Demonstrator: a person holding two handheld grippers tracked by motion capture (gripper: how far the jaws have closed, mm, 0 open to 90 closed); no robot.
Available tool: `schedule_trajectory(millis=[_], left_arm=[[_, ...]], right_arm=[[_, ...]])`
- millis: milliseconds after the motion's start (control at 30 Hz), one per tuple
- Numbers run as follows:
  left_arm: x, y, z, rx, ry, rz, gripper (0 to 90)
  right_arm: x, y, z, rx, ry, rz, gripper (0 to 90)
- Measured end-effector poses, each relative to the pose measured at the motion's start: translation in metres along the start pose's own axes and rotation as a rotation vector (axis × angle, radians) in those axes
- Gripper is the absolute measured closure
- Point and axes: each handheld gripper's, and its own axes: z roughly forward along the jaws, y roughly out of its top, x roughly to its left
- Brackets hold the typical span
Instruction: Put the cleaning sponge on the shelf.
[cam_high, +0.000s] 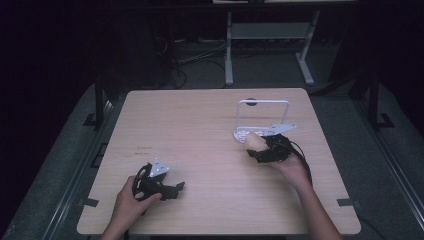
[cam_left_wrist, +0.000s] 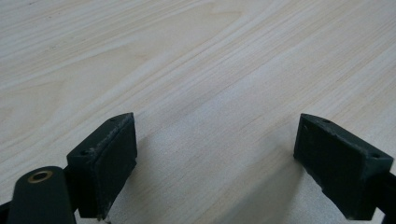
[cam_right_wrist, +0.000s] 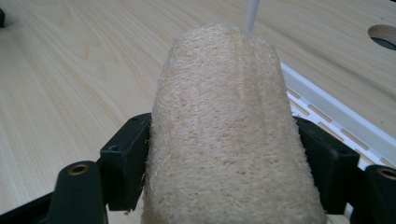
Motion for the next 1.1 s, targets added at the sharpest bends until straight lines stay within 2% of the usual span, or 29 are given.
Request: schedule_trajectory(millis=[300, 633, 1100], left_arm=[[0.000, 0.000, 0.000, 0.003, 0.000, 0.004, 12.7], [0.000, 0.000, 0.000, 0.003, 0.000, 0.003, 12.7], [0.000, 0.000, 0.000, 0.003, -0.001, 0.002, 12.7]], right_arm=[[-0.008, 0.001, -0.003, -0.007, -0.027, 0.018, 26.7], [-0.015, 0.010, -0.001, 0.000, -0.041, 0.011, 26.7], [-0.024, 0.025, 0.021, 0.002, -0.053, 0.027, 26.6]])
